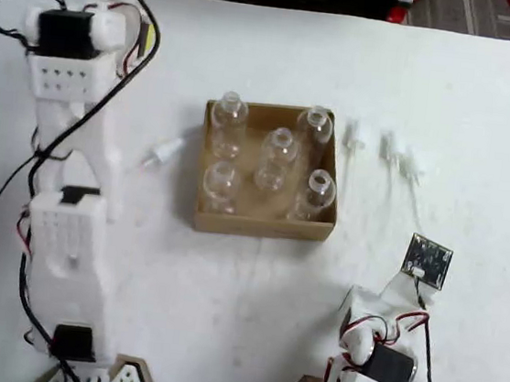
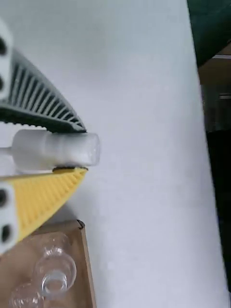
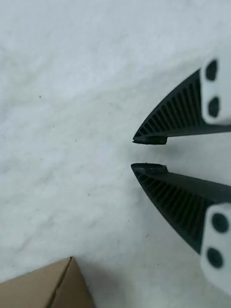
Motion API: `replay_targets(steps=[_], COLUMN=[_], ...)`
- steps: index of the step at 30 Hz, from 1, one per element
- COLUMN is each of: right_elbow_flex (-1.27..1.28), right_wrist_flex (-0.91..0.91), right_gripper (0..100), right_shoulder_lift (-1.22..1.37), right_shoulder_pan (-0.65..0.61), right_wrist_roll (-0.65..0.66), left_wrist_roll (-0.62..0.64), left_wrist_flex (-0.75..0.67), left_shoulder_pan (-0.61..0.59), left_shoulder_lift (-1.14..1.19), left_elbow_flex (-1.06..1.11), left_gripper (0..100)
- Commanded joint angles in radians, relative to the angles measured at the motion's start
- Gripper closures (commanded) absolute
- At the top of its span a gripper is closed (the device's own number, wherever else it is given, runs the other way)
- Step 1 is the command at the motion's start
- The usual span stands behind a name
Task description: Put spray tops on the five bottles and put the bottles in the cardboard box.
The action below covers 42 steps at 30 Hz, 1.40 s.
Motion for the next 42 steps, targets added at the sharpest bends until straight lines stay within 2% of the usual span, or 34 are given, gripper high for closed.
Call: replay_targets(steps=[1, 10, 15, 20, 25, 32, 35, 38, 42], right_elbow_flex=[0.009, 0.009, 0.009, 0.009, 0.009, 0.009, 0.009, 0.009, 0.009], right_wrist_flex=[-0.002, 0.002, 0.002, 0.002, 0.002, 0.002, 0.002, 0.002, 0.002], right_gripper=[94.6, 94.8, 94.9, 95.0, 95.0, 94.8, 94.7, 94.7, 94.7], right_shoulder_lift=[-0.005, -0.005, -0.005, -0.005, -0.005, -0.005, -0.005, -0.005, -0.005], right_shoulder_pan=[0.004, 0.004, 0.004, 0.004, 0.004, 0.004, 0.004, 0.004, 0.004], right_wrist_roll=[0.0, 0.0, 0.0, 0.0, 0.0, 0.0, 0.0, 0.0, 0.0], left_wrist_roll=[0.031, 0.038, 0.043, 0.153, 0.166, 0.169, 0.209, 0.265, 0.272], left_wrist_flex=[0.011, 0.002, -0.063, -0.206, -0.54, -1.275, -1.54, -1.723, -1.892], left_shoulder_pan=[0.068, 0.351, 0.361, 0.361, 0.361, 0.3, 0.288, 0.285, 0.286], left_shoulder_lift=[-0.275, -0.814, -1.027, -1.173, -1.288, -1.412, -1.411, -1.408, -1.323], left_elbow_flex=[0.141, 0.552, 0.718, 0.996, 1.333, 1.789, 1.95, 2.045, 2.078], left_gripper=[98, 98, 98, 98, 98, 98, 98, 98, 98])
